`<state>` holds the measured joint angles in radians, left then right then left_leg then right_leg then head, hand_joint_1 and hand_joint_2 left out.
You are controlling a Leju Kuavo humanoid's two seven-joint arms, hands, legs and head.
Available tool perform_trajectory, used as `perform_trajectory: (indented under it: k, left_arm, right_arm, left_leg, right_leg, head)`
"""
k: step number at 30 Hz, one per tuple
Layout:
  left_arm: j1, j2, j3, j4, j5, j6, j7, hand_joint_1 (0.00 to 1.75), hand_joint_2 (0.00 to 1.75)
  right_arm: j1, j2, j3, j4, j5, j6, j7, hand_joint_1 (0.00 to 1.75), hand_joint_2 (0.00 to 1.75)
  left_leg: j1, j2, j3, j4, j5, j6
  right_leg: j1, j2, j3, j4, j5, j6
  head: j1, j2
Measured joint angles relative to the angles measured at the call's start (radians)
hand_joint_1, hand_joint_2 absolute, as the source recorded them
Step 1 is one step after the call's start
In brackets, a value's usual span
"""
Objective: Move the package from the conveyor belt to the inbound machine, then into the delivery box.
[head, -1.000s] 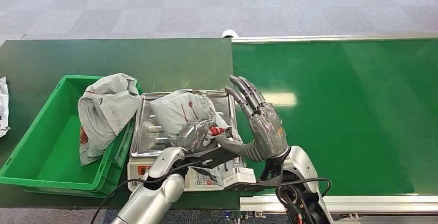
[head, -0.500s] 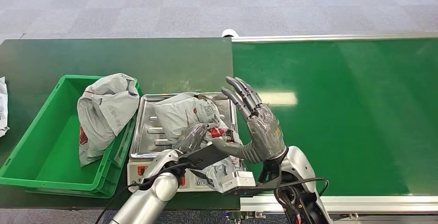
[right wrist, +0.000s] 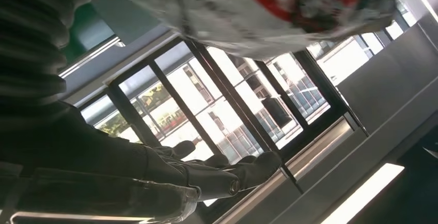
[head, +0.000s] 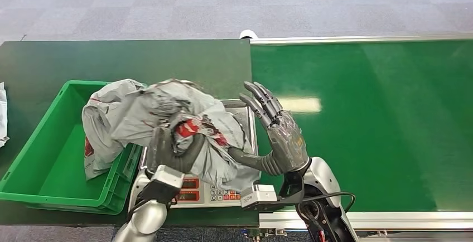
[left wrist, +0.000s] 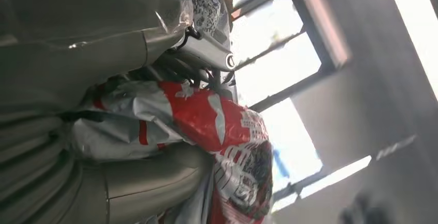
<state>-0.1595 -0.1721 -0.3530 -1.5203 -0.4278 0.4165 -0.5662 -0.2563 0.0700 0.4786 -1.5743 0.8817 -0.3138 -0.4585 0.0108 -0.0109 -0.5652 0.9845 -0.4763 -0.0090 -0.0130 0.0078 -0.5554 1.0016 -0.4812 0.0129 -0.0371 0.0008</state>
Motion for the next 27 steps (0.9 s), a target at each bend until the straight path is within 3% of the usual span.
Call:
perform_trajectory:
  k: [6,11,22,27]
  left_arm:
    - [0.041,0.012,0.039,-0.159,0.077,0.155,-0.096,1.75,1.75]
    - [0.058,0.012,0.09,-0.249,0.081,0.261,-0.128,1.75,1.75]
    - [0.052,-0.036,0.305,-0.276,0.06,0.275,-0.126,1.75,1.75]
    - [0.005,-0.042,0.418,-0.2,0.05,0.275,-0.04,1.75,1.75]
  right_arm:
    - [0.001,-0.014,-0.003,0.003,-0.006,-0.031,0.001,0.0,1.75]
    - [0.009,-0.024,-0.003,0.003,-0.006,-0.05,0.004,0.0,1.75]
    - [0.019,-0.029,-0.001,0.003,-0.002,-0.073,0.008,0.0,1.75]
    - [0.018,-0.029,0.001,0.003,-0.001,-0.085,0.015,0.0,1.75]
  left_leg:
    - [0.0,0.0,0.0,0.0,0.0,0.0]
    - [0.0,0.0,0.0,0.0,0.0,0.0]
    - [0.0,0.0,0.0,0.0,0.0,0.0]
    - [0.0,0.0,0.0,0.0,0.0,0.0]
  right_leg:
    - [0.0,0.0,0.0,0.0,0.0,0.0]
    - [0.0,0.0,0.0,0.0,0.0,0.0]
    - [0.0,0.0,0.0,0.0,0.0,0.0]
    - [0.0,0.0,0.0,0.0,0.0,0.0]
  head:
    - [0.0,0.0]
    - [0.0,0.0]
    - [0.0,0.0]
    - [0.0,0.0]
